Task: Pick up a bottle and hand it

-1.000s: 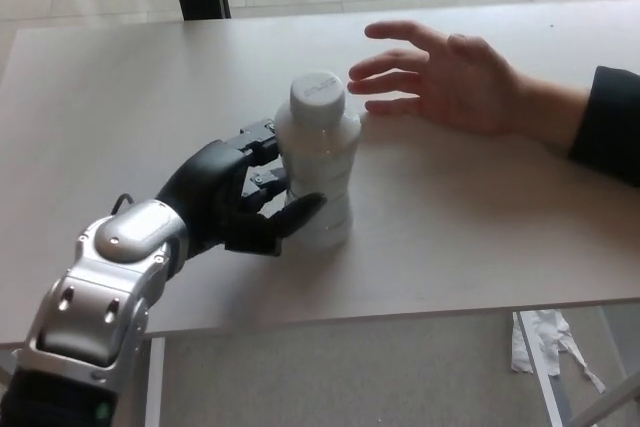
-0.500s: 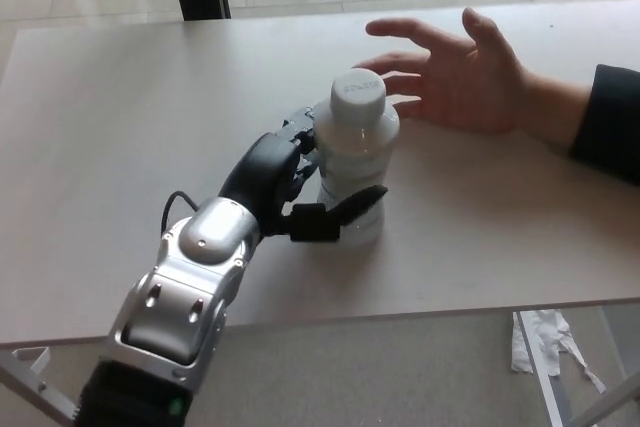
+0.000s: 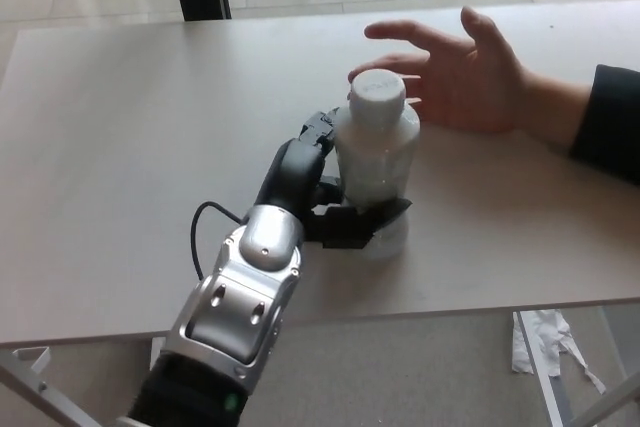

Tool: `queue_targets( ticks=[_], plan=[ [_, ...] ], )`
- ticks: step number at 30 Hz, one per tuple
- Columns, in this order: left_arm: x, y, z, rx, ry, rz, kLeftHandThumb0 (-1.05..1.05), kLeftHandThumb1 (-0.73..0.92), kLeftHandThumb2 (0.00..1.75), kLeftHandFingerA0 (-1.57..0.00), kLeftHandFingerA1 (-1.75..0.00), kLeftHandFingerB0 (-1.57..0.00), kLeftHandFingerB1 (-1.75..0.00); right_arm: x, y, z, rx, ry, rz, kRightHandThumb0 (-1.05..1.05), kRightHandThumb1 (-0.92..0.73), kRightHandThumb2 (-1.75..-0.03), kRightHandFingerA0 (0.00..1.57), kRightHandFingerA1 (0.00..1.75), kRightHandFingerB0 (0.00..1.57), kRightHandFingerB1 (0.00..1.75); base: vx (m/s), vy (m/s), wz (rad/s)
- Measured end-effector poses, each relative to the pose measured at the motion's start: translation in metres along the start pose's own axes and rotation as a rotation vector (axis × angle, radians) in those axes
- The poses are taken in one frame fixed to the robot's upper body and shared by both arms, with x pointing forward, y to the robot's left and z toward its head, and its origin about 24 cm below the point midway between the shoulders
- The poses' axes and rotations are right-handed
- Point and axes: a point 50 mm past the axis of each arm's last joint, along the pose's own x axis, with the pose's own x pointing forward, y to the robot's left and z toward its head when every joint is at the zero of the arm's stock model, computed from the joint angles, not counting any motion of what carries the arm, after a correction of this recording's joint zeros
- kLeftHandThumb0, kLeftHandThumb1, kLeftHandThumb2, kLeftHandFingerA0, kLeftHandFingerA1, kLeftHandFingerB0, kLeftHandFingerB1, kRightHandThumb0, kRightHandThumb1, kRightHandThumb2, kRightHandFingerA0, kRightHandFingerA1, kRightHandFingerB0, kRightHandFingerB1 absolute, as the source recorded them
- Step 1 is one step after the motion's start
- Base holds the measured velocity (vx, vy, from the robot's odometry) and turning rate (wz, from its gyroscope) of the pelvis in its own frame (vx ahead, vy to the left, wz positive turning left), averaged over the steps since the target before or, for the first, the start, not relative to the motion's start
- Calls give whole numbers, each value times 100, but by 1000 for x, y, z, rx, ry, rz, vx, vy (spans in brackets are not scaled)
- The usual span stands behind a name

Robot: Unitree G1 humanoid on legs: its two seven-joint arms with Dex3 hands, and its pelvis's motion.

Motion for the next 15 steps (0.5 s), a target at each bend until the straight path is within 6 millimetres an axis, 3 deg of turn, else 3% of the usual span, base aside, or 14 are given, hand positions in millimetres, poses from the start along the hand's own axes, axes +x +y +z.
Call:
queue_targets(
  ticks=[1,2,3,4,6,7,8,9,10,11,12,13,14,15],
  plan=[
    [1,-2,0,1,-1,11,-7,85,59,-76,-173,-77,-64,0,0,0,0,0,0,-60,-58,-58,80,117,38,41,0,0,0],
    [1,-4,1,2,-4,21,-3,83,67,-79,-169,-82,-97,0,0,0,0,0,0,-59,-59,-58,53,94,38,41,0,0,0],
    [2,-5,1,3,-5,29,-2,80,72,-77,-173,-80,-111,0,0,0,0,0,0,-58,-59,-59,60,94,37,40,0,0,0],
    [2,-7,2,5,-7,41,-2,81,72,-75,-174,-77,-118,0,0,0,0,0,0,-58,-59,-58,77,128,38,40,0,0,0],
    [3,-10,2,9,-9,59,-20,89,68,-80,-175,-68,-143,0,0,0,0,0,0,-57,-59,-59,83,124,38,41,0,0,0],
    [4,-11,2,10,-11,72,-15,88,69,-79,-175,-70,-131,0,0,0,0,0,0,-61,-47,-87,95,116,32,52,0,0,0],
    [4,-11,2,12,-13,83,-15,88,69,-79,-175,-70,-131,0,0,0,0,0,0,-61,-47,-87,95,116,32,52,0,0,0],
    [4,-12,2,14,-15,94,-15,88,66,-76,-174,-71,-116,0,0,0,0,0,0,-57,-60,-58,93,130,39,41,0,0,0],
    [5,-13,2,15,-17,107,-12,83,72,-76,-173,-72,-123,0,0,0,0,0,0,-56,-60,-58,97,131,39,40,0,0,0],
    [5,-13,2,16,-20,120,-11,82,72,-77,-170,-76,-112,0,0,0,0,0,0,-56,-60,-59,89,124,39,40,0,0,0],
    [5,-13,2,17,-22,131,-12,82,68,-75,-167,-75,-117,0,0,0,0,0,0,-57,-59,-58,74,109,39,40,0,0,0],
    [5,-13,2,19,-25,144,-5,75,81,-76,-169,-75,-129,0,0,0,0,0,0,-56,-59,-60,87,131,39,41,0,0,0],
    [6,-13,2,20,-27,156,-4,73,79,-84,-159,-81,-115,0,0,0,0,0,0,-59,-47,-87,92,115,33,53,0,0,0],
    [6,-12,2,22,-30,171,-4,73,79,-84,-159,-81,-115,0,0,0,0,0,0,-59,-47,-87,92,115,33,53,0,0,0]
  ],
)
